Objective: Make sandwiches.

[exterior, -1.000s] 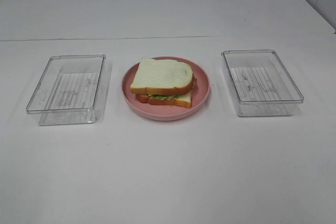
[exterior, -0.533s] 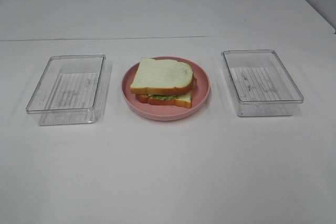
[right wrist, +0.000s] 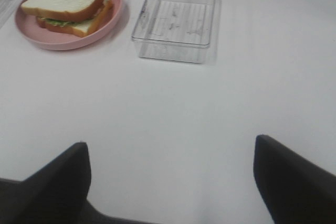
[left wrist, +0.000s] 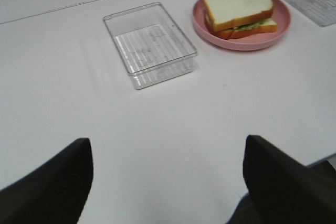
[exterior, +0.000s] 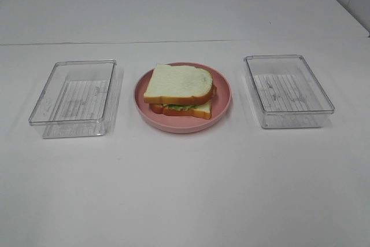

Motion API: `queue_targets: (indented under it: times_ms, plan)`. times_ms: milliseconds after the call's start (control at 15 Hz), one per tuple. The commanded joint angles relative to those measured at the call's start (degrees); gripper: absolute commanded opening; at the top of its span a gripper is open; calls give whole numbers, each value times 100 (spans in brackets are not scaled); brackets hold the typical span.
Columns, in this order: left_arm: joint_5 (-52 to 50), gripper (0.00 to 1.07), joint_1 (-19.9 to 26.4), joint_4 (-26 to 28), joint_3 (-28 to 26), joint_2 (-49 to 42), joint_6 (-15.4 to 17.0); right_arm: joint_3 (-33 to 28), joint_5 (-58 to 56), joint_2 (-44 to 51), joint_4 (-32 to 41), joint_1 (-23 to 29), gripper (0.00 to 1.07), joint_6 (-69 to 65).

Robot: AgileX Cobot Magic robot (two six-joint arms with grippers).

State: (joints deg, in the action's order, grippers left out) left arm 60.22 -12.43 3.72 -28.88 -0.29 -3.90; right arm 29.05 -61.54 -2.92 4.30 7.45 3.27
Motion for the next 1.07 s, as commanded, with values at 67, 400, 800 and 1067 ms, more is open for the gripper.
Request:
queue_targets:
  times_ms: [67,400,800,1067]
  plan:
    - [-29,75,745,57,34,-138,-17,-17,74,40,11,-602,80,57]
    - [-29,75,1518,57,34,-149,-17,-17,74,212,23,-1014,80,52]
    - [-29,75,1518,57,34,-149,-23,-17,74,407,52,-1003,80,46]
    - [-29,75,1513,57,34,-149,-23,-17,74,407,52,-1003,80,46]
